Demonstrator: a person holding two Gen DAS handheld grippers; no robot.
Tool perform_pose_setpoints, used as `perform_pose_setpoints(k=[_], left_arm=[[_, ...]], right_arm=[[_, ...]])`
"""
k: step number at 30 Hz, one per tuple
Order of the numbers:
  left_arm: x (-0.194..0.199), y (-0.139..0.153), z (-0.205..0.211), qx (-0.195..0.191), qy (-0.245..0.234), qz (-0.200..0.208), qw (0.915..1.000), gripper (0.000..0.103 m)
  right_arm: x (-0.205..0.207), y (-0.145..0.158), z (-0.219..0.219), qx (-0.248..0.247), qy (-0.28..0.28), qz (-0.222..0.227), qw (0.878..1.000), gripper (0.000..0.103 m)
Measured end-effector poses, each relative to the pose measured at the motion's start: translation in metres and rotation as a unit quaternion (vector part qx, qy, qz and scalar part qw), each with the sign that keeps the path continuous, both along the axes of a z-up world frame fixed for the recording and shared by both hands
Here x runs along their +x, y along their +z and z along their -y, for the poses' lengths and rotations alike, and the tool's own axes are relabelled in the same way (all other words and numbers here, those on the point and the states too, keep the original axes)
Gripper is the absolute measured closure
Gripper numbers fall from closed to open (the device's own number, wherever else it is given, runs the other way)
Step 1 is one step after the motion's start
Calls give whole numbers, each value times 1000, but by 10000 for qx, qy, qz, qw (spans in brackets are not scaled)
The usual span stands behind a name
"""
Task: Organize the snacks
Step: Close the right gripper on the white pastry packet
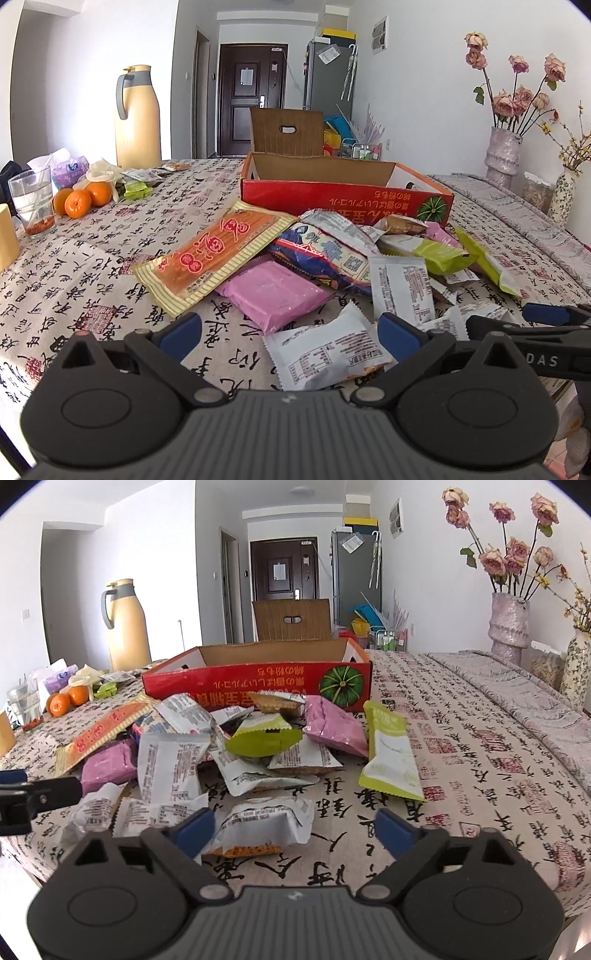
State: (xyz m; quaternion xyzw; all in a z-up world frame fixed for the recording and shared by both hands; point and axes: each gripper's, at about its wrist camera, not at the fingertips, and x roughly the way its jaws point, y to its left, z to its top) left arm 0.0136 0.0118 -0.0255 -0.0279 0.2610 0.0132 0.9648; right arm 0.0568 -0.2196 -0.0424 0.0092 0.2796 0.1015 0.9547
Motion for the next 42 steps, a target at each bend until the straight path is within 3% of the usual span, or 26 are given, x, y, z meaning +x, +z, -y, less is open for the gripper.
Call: perform_pose_setpoints(k=[9, 14, 25, 35, 42], left_arm=[[7, -6, -1, -8, -10, -125, 9999, 0], [9, -6, 2, -35, -92, -200, 9998, 0], [18, -10, 16, -89, -242, -468, 9986, 0], [36, -16, 16, -304, 166, -824, 9960, 0], [37, -18, 8, -488, 360, -926, 9939, 14]], right_arm=[[11, -12, -6, 35, 191, -80, 9998, 39], [13, -12, -4, 164, 312, -34, 9994, 62], [9, -10, 9, 375, 223, 174, 9989, 66], [1, -10, 21, 490, 140, 299, 9983, 66], [1, -13, 22, 538, 167, 265, 9981, 66]])
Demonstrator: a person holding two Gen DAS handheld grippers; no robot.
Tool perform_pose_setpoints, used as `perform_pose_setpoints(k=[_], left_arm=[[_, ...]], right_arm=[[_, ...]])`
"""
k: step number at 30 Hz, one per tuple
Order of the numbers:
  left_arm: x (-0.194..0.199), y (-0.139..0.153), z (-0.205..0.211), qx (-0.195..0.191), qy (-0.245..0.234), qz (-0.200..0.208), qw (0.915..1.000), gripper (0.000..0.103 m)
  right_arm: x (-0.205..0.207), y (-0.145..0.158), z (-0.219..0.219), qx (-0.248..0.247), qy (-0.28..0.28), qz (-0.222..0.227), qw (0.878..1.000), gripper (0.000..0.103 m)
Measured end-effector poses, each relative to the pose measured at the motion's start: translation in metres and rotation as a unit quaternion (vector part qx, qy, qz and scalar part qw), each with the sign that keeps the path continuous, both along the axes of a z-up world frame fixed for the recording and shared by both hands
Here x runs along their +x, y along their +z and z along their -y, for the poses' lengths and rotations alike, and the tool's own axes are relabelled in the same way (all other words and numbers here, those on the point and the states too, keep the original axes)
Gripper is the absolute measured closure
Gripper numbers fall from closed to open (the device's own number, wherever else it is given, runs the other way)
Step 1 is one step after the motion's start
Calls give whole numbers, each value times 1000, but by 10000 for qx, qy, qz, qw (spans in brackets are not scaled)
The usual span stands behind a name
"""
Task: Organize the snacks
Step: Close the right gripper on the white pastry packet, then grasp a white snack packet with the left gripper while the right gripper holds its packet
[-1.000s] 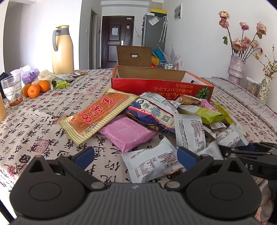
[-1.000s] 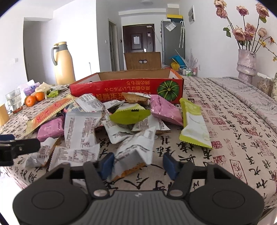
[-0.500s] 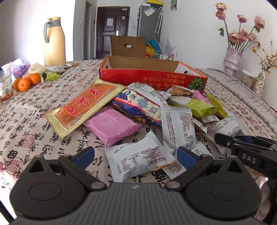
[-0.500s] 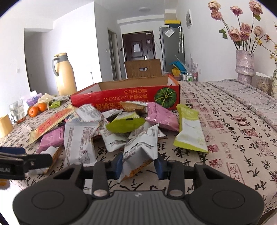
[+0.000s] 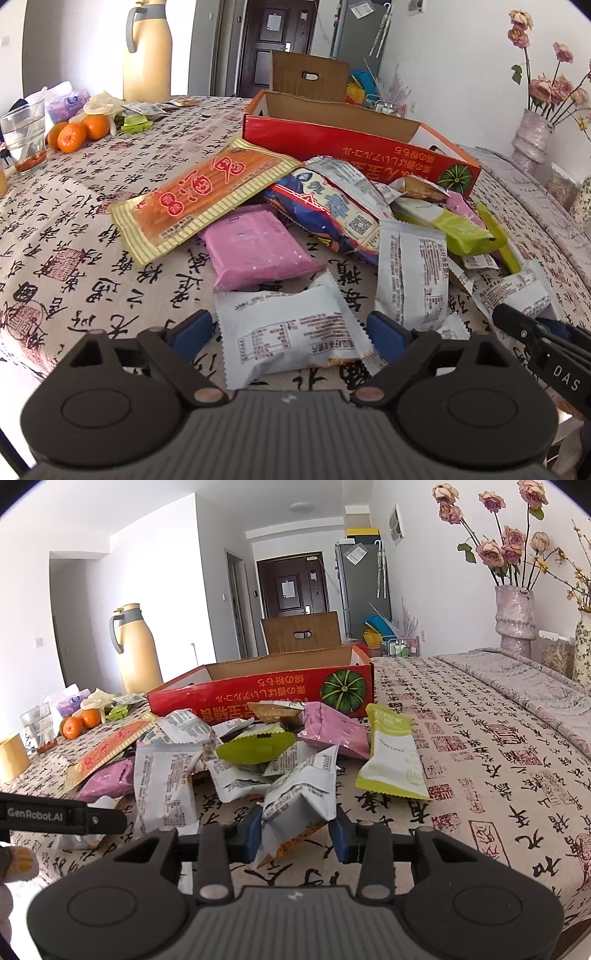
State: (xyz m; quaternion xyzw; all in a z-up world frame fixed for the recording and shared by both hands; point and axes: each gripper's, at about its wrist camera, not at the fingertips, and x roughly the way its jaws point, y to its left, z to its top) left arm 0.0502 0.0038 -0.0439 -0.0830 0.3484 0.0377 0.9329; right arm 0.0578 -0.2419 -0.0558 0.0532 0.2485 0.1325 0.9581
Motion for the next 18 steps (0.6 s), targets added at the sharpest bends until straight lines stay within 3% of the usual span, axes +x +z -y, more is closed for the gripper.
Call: perform_pose_setpoints(k=[11, 18], left_arm=[[-1, 1, 3, 186, 29, 7, 9998, 24], [-6, 4, 1, 176, -72, 85, 9998, 42]], right_arm=[[-1, 0, 0, 3, -15, -12, 10000, 66], [-4, 2, -1, -14, -19, 34, 10000, 66]])
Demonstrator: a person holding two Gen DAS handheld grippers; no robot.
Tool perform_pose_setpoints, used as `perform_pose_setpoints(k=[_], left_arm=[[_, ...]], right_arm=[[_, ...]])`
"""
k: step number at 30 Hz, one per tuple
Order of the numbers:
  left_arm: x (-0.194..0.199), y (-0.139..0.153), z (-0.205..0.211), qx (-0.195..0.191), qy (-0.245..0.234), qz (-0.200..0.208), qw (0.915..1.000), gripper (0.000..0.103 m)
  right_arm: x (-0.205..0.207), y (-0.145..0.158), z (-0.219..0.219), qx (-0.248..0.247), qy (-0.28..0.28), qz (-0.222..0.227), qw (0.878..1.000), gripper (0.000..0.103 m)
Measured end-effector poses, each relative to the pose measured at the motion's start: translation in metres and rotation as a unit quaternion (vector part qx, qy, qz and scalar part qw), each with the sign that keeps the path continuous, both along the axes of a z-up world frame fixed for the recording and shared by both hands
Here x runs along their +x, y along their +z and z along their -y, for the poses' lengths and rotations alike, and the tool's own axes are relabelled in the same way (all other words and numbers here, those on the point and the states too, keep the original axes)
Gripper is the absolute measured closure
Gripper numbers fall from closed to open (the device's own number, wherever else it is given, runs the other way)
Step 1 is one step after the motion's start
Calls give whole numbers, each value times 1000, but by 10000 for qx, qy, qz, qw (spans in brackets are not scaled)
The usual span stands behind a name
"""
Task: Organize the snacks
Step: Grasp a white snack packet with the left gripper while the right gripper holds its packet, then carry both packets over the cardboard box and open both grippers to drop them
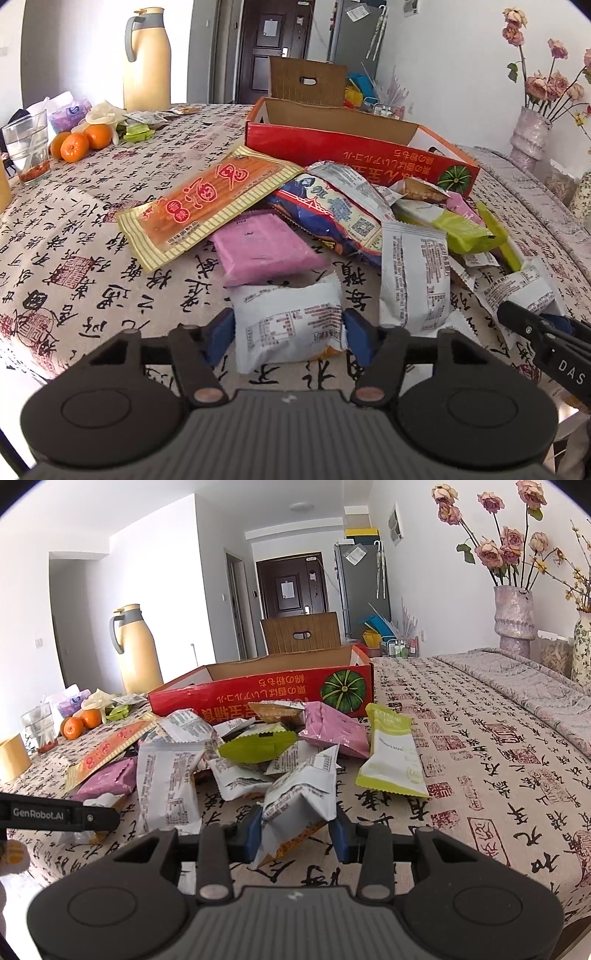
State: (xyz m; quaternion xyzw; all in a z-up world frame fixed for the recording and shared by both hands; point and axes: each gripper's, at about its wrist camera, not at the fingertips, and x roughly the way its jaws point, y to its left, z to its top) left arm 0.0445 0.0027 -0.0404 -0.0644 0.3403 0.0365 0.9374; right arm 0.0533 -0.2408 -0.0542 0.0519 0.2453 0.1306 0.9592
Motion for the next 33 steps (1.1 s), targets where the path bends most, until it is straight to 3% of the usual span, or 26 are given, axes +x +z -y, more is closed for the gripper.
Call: perform_pose_setpoints(k=[7, 22, 33], left_arm=[[-5, 2, 0, -2, -47, 64, 10000, 50], [-27, 25, 3, 60, -189, 505, 9985, 51], [-5, 58, -1, 85, -274, 932, 9952, 51]], right_arm=[[-6, 2, 0, -18, -14, 57, 10000, 66], [-16, 15, 2, -20, -61, 267, 9996, 66], [7, 39, 0, -14, -68, 522, 9986, 66]])
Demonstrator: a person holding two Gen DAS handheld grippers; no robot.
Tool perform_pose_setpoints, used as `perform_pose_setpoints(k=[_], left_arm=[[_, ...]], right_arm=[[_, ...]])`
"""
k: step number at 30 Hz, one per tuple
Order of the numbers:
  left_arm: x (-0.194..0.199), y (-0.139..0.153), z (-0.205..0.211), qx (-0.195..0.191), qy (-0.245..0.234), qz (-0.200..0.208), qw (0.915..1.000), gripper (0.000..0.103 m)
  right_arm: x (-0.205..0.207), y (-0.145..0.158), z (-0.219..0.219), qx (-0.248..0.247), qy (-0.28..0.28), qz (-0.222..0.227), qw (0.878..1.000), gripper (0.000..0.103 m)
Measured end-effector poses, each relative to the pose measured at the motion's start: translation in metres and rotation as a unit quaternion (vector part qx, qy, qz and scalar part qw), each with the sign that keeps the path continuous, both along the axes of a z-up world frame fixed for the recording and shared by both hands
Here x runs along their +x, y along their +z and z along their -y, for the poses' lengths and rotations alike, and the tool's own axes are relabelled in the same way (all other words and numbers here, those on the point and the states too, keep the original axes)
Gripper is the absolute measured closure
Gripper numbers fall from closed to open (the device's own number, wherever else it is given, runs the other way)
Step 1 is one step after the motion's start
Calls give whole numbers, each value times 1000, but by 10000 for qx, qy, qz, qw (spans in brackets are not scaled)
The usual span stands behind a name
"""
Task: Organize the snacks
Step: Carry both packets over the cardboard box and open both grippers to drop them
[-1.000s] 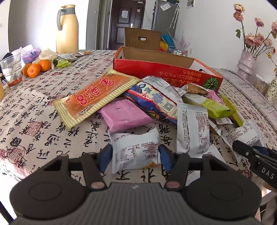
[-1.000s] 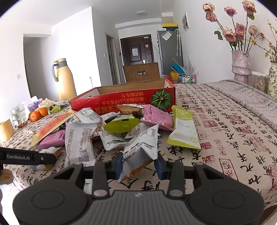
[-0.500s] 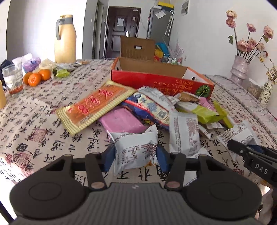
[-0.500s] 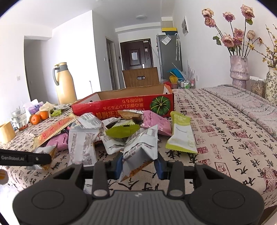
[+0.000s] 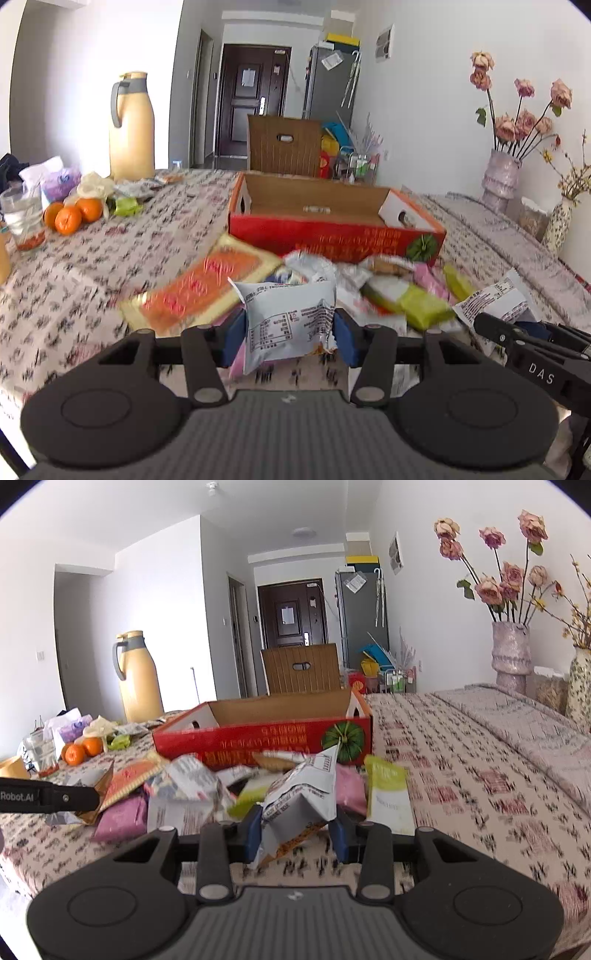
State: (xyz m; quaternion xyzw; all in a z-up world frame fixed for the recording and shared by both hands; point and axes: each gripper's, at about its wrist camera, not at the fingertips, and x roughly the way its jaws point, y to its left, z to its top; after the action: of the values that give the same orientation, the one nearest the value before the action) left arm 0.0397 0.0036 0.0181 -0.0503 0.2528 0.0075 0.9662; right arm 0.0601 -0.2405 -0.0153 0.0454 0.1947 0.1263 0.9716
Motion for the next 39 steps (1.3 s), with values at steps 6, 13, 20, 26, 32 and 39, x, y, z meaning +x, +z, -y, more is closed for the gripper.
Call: perform_pose_setpoints(k=[6, 13, 20, 26, 32, 39], left_arm=[[28, 19, 0, 28, -91, 189, 9998, 51], [69, 38, 4, 90, -145, 359, 9992, 51], [112, 49, 8, 176, -223, 521, 9982, 51], [153, 56, 11, 186, -181, 574, 9980, 51], [195, 56, 7, 90, 80, 488, 9987, 51], [233, 39, -2, 10, 306, 249, 9992, 51]], right_arm=[[25, 18, -4, 24, 28, 165, 9999, 66], [66, 35, -8, 22, 26, 279, 9996, 66], [115, 48, -10, 35, 0, 337, 9994, 66], [158, 59, -17, -17, -8, 400, 9992, 66], [202, 63, -31, -86, 30, 295, 9995, 66], [244, 50, -43, -38, 94, -56, 9999, 66]])
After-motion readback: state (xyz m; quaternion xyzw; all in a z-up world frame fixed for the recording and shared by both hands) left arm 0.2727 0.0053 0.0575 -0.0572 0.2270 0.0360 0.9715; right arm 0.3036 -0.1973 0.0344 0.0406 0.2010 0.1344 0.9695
